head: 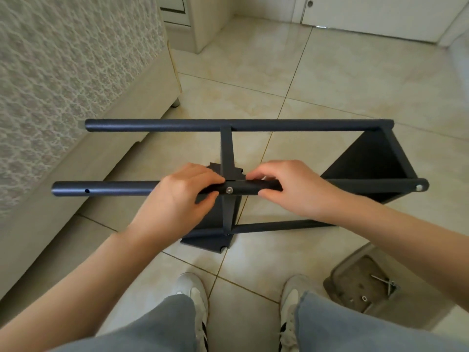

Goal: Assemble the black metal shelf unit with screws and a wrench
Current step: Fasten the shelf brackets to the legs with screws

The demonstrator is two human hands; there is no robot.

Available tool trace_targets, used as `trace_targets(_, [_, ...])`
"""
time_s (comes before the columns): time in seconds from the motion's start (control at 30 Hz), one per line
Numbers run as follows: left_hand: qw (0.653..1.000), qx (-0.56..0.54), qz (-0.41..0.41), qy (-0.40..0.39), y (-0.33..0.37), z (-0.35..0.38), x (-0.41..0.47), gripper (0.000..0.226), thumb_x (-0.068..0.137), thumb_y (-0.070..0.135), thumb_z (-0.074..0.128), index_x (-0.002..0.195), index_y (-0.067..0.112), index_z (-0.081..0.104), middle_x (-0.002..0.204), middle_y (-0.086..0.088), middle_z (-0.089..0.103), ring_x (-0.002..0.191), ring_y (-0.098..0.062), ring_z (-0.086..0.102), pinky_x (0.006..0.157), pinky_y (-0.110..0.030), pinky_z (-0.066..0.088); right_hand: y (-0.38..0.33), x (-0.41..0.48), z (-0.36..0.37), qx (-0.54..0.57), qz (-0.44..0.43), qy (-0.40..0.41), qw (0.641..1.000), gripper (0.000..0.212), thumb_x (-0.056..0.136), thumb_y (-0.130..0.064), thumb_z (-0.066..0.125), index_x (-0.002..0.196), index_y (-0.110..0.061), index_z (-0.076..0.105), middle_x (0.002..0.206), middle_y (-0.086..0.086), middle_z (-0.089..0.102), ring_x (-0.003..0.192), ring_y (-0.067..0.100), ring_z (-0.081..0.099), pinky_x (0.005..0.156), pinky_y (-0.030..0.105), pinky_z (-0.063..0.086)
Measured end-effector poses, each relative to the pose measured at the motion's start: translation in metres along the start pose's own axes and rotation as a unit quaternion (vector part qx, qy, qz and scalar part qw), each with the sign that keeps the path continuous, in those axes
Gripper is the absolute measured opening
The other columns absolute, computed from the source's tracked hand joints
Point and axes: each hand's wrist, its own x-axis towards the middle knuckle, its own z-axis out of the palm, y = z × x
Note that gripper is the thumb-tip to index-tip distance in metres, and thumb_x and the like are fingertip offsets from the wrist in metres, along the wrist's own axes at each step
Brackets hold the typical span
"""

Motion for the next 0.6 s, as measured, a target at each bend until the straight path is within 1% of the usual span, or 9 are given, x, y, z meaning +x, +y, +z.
trace_targets(0.1, [0.981,-0.13,-0.122,0.07,0.015,-0.003,-0.015,0.025,0.087,0.007,0.073,0.109,0.019,0.075,0.1,0.014,0.074,0.096,-0.001,0.068,0.09,-0.013,0.051,-0.003,-0.006,0.001,-0.008,0.005,0.02,1.0,0.035,0.093,-0.014,0.064,0.125,-0.026,0.064,0.113,-0.011,0.064,0.1,0.003,0.058,0.09,0.018,0.045])
trace_targets(0.17, [0.922,-0.288,-0.251,0.063,0.019,-0.003,-0.022,0.022,0.089,0.013,0.073,0.107,0.025,0.074,0.095,0.015,0.076,0.095,0.0,0.071,0.085,-0.014,0.054,-0.003,-0.007,0.0,0.016,0.02,0.027,0.999,0.034,0.092,-0.013,0.066,0.124,-0.025,0.066,0.115,-0.008,0.066,0.103,0.006,0.059,0.094,0.021,0.046])
trace_targets(0.23, [0.833,-0.414,-0.367,-0.005,0.016,-0.002,-0.026,0.023,0.088,0.018,0.073,0.11,0.024,0.073,0.098,0.009,0.078,0.097,-0.009,0.073,0.079,-0.02,0.058,-0.004,-0.008,-0.001,0.042,0.04,0.038,0.998,0.031,0.091,-0.014,0.069,0.12,-0.024,0.068,0.114,-0.006,0.067,0.104,0.008,0.061,0.095,0.024,0.047])
trace_targets(0.27, [0.767,-0.482,-0.422,-0.031,0.013,0.001,-0.028,0.026,0.088,0.019,0.072,0.114,0.019,0.071,0.101,0.003,0.078,0.099,-0.014,0.074,0.076,-0.022,0.06,-0.004,-0.009,0.0,0.045,0.044,0.042,0.997,0.031,0.09,-0.015,0.069,0.12,-0.023,0.068,0.113,-0.006,0.068,0.103,0.008,0.061,0.094,0.023,0.047])
trace_targets(0.33, [0.622,-0.605,-0.497,-0.026,0.011,0.007,-0.03,0.037,0.085,0.019,0.072,0.119,0.007,0.065,0.105,-0.009,0.077,0.099,-0.023,0.075,0.073,-0.026,0.062,-0.003,-0.009,0.002,0.031,0.042,0.051,0.997,0.029,0.09,-0.016,0.069,0.119,-0.023,0.068,0.112,-0.006,0.067,0.102,0.007,0.06,0.092,0.021,0.046])
trace_targets(0.37, [0.574,-0.64,-0.511,-0.002,0.009,0.008,-0.03,0.042,0.081,0.02,0.073,0.119,0.005,0.064,0.107,-0.013,0.077,0.099,-0.026,0.075,0.073,-0.028,0.062,-0.003,-0.01,0.002,0.02,0.041,0.056,0.997,0.028,0.09,-0.017,0.069,0.118,-0.023,0.069,0.111,-0.007,0.066,0.102,0.007,0.059,0.09,0.021,0.045])
trace_targets(0.43, [0.526,-0.677,-0.51,0.063,0.002,0.009,-0.028,0.043,0.079,0.018,0.073,0.119,0.003,0.065,0.11,-0.017,0.075,0.1,-0.028,0.074,0.073,-0.029,0.062,-0.002,-0.012,0.001,-0.001,0.044,0.062,0.997,0.025,0.09,-0.02,0.069,0.115,-0.024,0.069,0.109,-0.008,0.064,0.101,0.008,0.057,0.09,0.024,0.045])
trace_targets(0.53, [0.486,-0.696,-0.506,0.154,-0.011,0.006,-0.021,0.029,0.089,0.012,0.069,0.115,0.0,0.064,0.112,-0.019,0.074,0.098,-0.028,0.075,0.071,-0.031,0.063,-0.001,-0.017,-0.002,-0.034,0.05,0.069,0.996,0.024,0.091,-0.024,0.069,0.114,-0.024,0.069,0.107,-0.008,0.063,0.1,0.011,0.057,0.089,0.03,0.048])
trace_targets(0.6, [0.464,-0.698,-0.516,0.175,-0.015,0.004,-0.017,0.024,0.09,0.009,0.068,0.112,0.001,0.064,0.109,-0.02,0.074,0.096,-0.029,0.075,0.069,-0.033,0.063,-0.001,-0.019,-0.003,-0.052,0.049,0.073,0.995,0.024,0.091,-0.023,0.068,0.115,-0.024,0.069,0.106,-0.008,0.062,0.098,0.011,0.058,0.087,0.029,0.048])
